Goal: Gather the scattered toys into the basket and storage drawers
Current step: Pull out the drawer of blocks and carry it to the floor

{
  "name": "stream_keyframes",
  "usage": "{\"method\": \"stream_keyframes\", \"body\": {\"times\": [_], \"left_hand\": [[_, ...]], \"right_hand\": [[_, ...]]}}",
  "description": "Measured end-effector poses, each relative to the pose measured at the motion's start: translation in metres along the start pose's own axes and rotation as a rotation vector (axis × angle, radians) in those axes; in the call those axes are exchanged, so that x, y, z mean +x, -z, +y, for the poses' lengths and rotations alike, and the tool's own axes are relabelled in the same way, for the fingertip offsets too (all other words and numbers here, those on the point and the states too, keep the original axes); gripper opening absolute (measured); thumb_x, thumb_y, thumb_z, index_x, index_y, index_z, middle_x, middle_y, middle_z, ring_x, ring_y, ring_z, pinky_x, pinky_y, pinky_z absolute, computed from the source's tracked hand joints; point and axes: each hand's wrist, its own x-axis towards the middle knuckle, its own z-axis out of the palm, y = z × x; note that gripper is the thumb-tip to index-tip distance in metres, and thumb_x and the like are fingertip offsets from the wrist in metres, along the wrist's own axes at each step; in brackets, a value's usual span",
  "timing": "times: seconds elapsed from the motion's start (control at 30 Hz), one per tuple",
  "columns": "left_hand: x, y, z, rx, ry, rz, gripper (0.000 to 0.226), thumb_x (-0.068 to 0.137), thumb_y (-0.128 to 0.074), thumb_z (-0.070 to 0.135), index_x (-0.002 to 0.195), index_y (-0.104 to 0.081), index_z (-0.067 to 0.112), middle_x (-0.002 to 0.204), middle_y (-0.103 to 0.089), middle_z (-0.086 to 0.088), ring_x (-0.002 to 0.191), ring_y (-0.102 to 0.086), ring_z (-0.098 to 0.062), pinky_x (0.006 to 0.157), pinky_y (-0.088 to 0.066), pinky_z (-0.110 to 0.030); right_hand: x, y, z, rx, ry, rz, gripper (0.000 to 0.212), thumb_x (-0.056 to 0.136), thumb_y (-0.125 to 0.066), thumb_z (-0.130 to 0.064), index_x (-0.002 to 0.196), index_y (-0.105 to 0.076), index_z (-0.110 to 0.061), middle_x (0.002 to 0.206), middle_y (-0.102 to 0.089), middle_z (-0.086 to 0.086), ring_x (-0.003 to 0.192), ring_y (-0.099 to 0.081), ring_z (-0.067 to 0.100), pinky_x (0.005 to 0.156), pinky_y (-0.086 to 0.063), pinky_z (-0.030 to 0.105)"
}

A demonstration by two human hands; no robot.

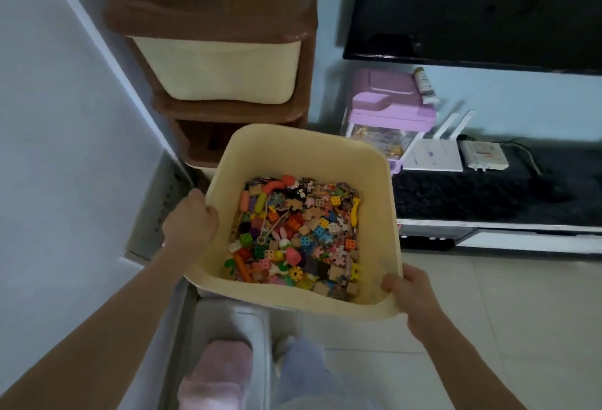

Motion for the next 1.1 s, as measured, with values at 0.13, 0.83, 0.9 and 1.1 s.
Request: {"method": "stream_keyframes", "body": {"times": [0.13, 0.83, 0.9, 1.1], "left_hand": [[-0.032, -0.035, 0.057, -0.039, -0.144, -0.068, 0.011, 0.096, -0.043, 0.021, 0.092, -0.043, 0.010, 0.086, -0.058, -0.012, 0.071, -0.055, -0.023, 0.062, -0.048, -0.037], [-0.365, -0.212, 0.424, -0.048, -1.015, -0.293, 0.017, 0.093, -0.047, 0.011, 0.098, -0.052, -0.004, 0.090, -0.062, -0.025, 0.086, -0.057, -0.040, 0.067, -0.037, -0.039], [-0.392, -0.229, 0.450, -0.040, -1.093, -0.355, 0.019, 0.093, -0.047, 0.010, 0.102, -0.054, -0.005, 0.093, -0.063, -0.026, 0.090, -0.058, -0.041, 0.070, -0.040, -0.041], [-0.472, -0.280, 0.528, 0.005, -1.344, -0.532, 0.027, 0.093, -0.048, 0.012, 0.113, -0.054, -0.005, 0.105, -0.062, -0.025, 0.098, -0.057, -0.041, 0.073, -0.039, -0.039]], "right_hand": [[-0.017, 0.067, 0.037, 0.112, -0.011, 0.104, 0.026, 0.079, -0.044, 0.015, 0.078, -0.059, -0.007, 0.075, -0.060, 0.010, 0.067, -0.055, 0.022, 0.055, -0.043, 0.028], [-0.181, 0.403, 0.323, 0.654, -0.226, 0.813, 0.025, 0.078, -0.046, 0.012, 0.075, -0.059, -0.009, 0.069, -0.058, 0.005, 0.062, -0.055, 0.016, 0.048, -0.044, 0.023], [-0.194, 0.415, 0.345, 0.704, -0.286, 0.883, 0.024, 0.077, -0.046, 0.011, 0.074, -0.059, -0.010, 0.071, -0.058, 0.007, 0.064, -0.055, 0.017, 0.053, -0.044, 0.026], [-0.230, 0.433, 0.387, 0.892, -0.432, 1.089, 0.022, 0.077, -0.048, 0.009, 0.091, -0.059, -0.005, 0.074, -0.058, 0.006, 0.065, -0.055, 0.018, 0.055, -0.045, 0.026]]}}
